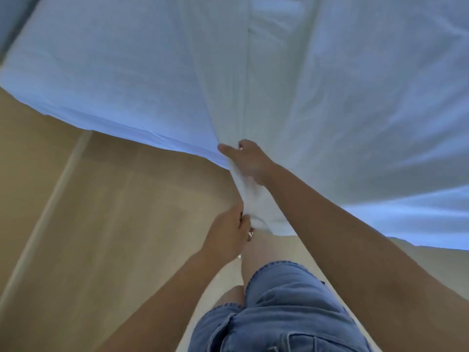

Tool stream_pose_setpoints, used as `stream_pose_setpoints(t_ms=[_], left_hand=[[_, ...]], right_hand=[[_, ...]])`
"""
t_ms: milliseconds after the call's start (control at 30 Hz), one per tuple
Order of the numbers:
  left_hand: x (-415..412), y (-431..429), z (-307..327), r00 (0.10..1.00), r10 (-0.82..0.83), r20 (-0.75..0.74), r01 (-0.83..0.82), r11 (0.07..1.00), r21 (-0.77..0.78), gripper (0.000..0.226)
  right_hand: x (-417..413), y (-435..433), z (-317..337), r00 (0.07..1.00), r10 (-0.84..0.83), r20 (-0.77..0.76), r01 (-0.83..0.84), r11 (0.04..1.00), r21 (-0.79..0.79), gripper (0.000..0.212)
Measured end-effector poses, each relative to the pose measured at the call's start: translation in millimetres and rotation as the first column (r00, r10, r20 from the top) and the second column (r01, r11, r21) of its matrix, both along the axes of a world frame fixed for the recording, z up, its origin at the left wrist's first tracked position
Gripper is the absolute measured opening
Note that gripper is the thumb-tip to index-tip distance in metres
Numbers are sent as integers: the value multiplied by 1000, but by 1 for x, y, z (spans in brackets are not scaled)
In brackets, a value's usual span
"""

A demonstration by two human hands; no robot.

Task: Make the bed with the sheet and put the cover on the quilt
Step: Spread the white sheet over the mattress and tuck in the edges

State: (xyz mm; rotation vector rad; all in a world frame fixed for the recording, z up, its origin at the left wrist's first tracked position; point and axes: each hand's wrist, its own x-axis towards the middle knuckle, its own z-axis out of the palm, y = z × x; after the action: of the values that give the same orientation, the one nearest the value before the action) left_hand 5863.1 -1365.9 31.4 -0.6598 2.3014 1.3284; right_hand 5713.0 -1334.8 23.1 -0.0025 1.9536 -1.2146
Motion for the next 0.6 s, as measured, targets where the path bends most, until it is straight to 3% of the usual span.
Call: stream_pose_setpoints(t_ms=[67,100,167,200,233,267,333,367,400,467,500,533,600], left_hand=[[0,-11,-4,998,-11,61,10,1000,13,21],[-2,-20,-3,994,62,89,-65,997,36,15],[-29,-65,4,910,411,45,-413,910,27,14],[-47,-92,7,826,563,-28,-563,826,5,12],[-64,-117,12,790,607,-88,-612,790,-43,9],[-83,-138,16,823,559,-95,-567,814,-125,10],[-117,-163,19,960,270,71,-229,908,-350,55],[-128,-168,14,971,101,218,5,898,-439,71],[-136,-172,5,943,-41,331,215,832,-511,73],[-141,-189,-16,901,-182,394,403,688,-603,42],[-140,-195,-20,909,-182,374,389,690,-610,26],[-141,-211,-20,926,-139,351,332,743,-581,18],[-128,-245,-20,972,67,226,46,886,-461,14]], right_hand=[[-1,-45,2,990,-88,112,90,996,-11,34],[6,-49,0,997,-51,52,51,999,0,33],[17,-56,0,966,204,-160,-202,979,32,19],[23,-55,1,901,368,-229,-361,930,73,14],[28,-53,2,811,517,-275,-501,856,129,15],[34,-53,3,704,638,-311,-613,768,186,25],[43,-57,0,530,772,-351,-726,627,282,47],[46,-61,0,478,806,-350,-748,582,320,54],[48,-64,1,445,831,-334,-762,547,347,58],[44,-71,-1,482,834,-268,-771,549,324,57],[38,-69,-1,549,806,-220,-761,591,267,56],[32,-72,-1,638,748,-181,-718,664,209,59],[19,-93,1,850,496,-177,-481,868,118,63]])
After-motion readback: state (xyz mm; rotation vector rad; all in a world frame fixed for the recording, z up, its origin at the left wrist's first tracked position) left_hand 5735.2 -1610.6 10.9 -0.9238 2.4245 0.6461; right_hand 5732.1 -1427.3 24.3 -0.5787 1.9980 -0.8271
